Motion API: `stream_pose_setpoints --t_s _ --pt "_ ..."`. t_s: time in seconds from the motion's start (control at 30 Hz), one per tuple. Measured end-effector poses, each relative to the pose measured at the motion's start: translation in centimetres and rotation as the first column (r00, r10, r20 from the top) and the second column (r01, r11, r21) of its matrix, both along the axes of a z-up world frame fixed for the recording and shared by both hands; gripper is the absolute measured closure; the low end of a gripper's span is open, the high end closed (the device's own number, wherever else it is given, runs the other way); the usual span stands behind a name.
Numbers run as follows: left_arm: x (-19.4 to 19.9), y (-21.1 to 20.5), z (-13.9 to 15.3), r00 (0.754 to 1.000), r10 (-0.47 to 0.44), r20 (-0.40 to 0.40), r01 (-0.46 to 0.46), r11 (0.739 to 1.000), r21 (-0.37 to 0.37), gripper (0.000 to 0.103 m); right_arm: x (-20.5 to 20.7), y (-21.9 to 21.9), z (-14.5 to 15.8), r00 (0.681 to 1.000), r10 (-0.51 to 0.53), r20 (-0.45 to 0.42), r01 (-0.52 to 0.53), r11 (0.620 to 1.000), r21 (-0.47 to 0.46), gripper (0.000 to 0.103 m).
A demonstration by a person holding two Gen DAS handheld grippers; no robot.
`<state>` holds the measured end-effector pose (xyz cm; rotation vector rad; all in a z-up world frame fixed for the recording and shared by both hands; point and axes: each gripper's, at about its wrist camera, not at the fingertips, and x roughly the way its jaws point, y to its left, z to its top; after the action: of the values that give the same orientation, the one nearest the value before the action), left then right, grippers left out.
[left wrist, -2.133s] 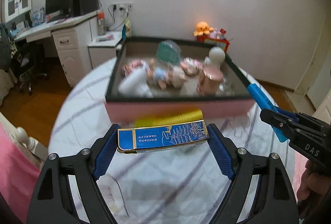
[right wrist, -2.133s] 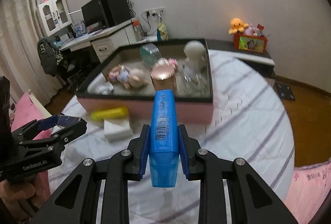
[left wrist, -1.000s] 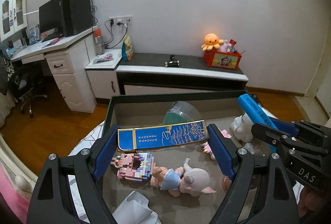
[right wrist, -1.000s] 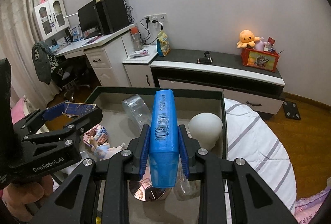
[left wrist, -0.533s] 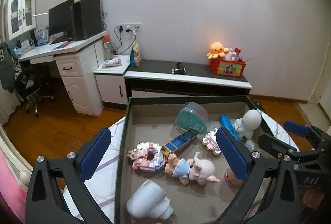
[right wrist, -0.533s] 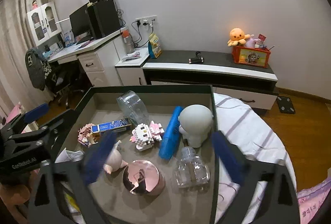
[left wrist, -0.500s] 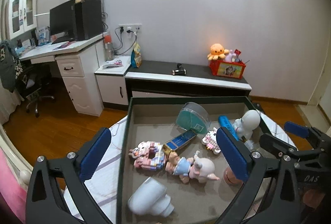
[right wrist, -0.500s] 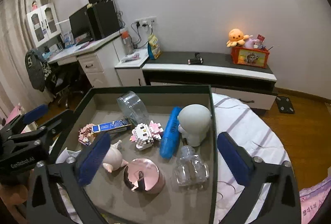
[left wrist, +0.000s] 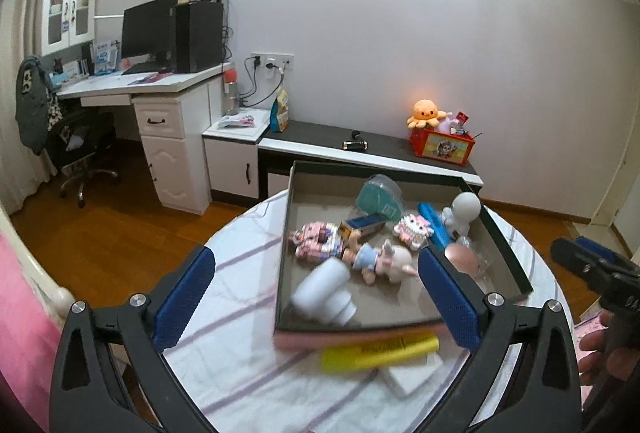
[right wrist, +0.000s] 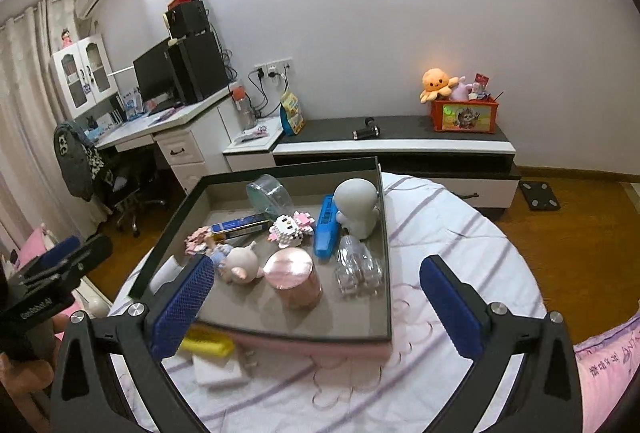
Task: Organize rigid objects
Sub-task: 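Withdraw both tools from the box toward the remaining items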
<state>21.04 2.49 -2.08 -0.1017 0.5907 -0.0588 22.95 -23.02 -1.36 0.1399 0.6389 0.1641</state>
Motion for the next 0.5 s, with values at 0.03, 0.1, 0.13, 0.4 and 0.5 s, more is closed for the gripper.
stream_pose_setpoints --t_s 0.03,0.1,0.13,0.4,0.5 --pt "-0.7 0.2 0.0 1.000 0.002 0.001 -0.002 1.000 -0.005 0.000 -0.6 -0.1 0.1 1.000 -0.002 0.005 0.002 1.000 0.001 0.000" --pt "-1.8 0.5 0.0 1.000 0.009 0.003 -0.009 1.000 -0.010 0.000 -1.9 -0.3 0.4 1.000 -0.007 0.014 0.007 1.000 0.002 0.000" --pt "-2.4 0.6 0.0 1.000 0.010 0.003 -0.010 1.000 -0.013 0.000 -2.4 -0.4 0.5 1.000 -0.009 0.017 0.009 1.000 0.005 0.000" --pt "-7.0 0.4 -0.9 1.000 0.000 -0.004 0.000 1.000 0.004 0.000 -6.5 -0.3 0.1 1.000 -0.012 0.014 0.012 1.000 -0.001 0.000" --pt "-8.5 0.4 -1.6 1.000 -0.005 -0.018 0.005 1.000 -0.006 0.000 -7.8 0.1 -0.6 1.000 -0.005 0.004 0.005 1.000 -0.004 0.000"
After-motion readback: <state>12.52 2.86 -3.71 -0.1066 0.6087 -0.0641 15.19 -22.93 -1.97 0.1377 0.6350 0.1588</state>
